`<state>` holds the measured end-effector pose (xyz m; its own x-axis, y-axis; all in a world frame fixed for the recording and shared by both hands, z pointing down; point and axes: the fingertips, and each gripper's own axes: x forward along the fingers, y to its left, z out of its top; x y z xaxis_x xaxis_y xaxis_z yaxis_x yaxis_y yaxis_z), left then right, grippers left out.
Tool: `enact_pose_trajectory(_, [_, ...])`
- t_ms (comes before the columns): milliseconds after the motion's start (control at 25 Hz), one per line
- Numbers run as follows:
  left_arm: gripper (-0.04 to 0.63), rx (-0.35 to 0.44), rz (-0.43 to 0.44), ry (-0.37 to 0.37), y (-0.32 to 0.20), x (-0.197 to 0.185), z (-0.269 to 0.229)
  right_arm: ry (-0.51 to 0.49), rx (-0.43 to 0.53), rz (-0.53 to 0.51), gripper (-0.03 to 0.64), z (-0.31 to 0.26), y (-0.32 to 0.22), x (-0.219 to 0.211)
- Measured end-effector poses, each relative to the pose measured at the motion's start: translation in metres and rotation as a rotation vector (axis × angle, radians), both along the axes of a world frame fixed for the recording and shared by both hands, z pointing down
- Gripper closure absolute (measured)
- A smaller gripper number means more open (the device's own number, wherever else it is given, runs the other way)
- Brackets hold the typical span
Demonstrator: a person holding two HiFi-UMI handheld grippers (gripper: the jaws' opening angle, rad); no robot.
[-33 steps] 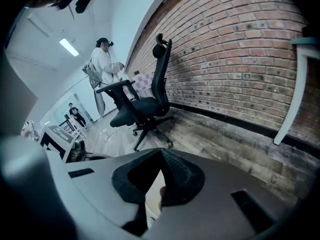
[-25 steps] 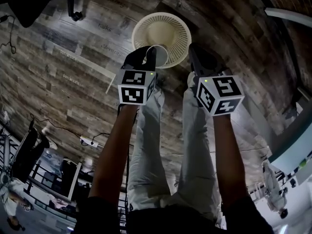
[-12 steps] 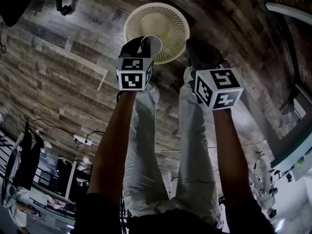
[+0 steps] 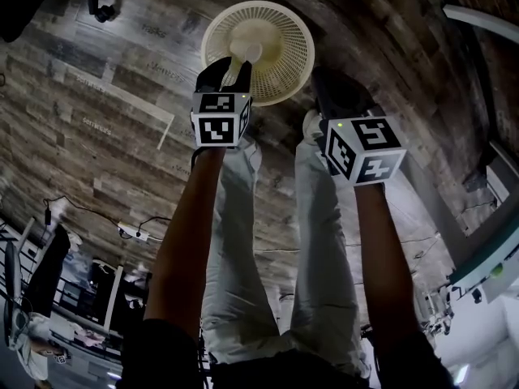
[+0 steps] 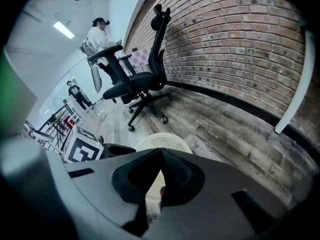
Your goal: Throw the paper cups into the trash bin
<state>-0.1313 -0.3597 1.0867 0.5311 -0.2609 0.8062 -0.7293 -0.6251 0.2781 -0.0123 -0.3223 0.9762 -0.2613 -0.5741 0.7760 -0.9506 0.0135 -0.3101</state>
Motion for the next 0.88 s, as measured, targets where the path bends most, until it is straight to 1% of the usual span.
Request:
enact_pose_trajectory(240, [0.459, 0.013, 0.01, -0.016, -0.002, -0.002, -0.015, -0.016, 0.02, 0.001, 0.614, -0.015, -0.002, 0.001])
enact_pose_trajectory(360, [0.46, 0.019, 0.019, 0.009, -0.004, 0.004, -0.028, -0.016, 0.031, 0.0, 0.614, -0.025, -0.004, 0.004])
enact_pose_trajectory(440, [0.473, 0.022, 0.031, 0.019, -0.003, 0.006, -0.039, -0.013, 0.035, 0.001, 0.614, -0.033, -0.002, 0.006])
enact_pose_trajectory(480, [0.49, 0.028, 0.038, 0.013, -0.001, 0.006, -0.045, -0.013, 0.036, 0.001, 0.614, -0.039, 0.0, 0.006])
enact_pose_trajectory(560, [0.513, 0.04, 0.048, -0.006, 0.004, 0.002, -0.058, -0.014, 0.036, -0.002, 0.614, -0.051, 0.006, 0.005])
enact_pose_trajectory(680, [0.528, 0.057, 0.045, -0.034, 0.012, -0.003, -0.081, -0.023, 0.034, 0.006, 0.614, -0.071, 0.016, 0.006])
enact_pose_trajectory(760, [0.535, 0.072, 0.027, -0.033, 0.014, -0.003, -0.102, -0.035, 0.04, 0.021, 0.614, -0.084, 0.018, 0.008])
enact_pose_trajectory(880, [0.559, 0.101, 0.007, -0.011, 0.011, 0.0, -0.137, -0.046, 0.06, 0.04, 0.614, -0.107, 0.013, 0.01])
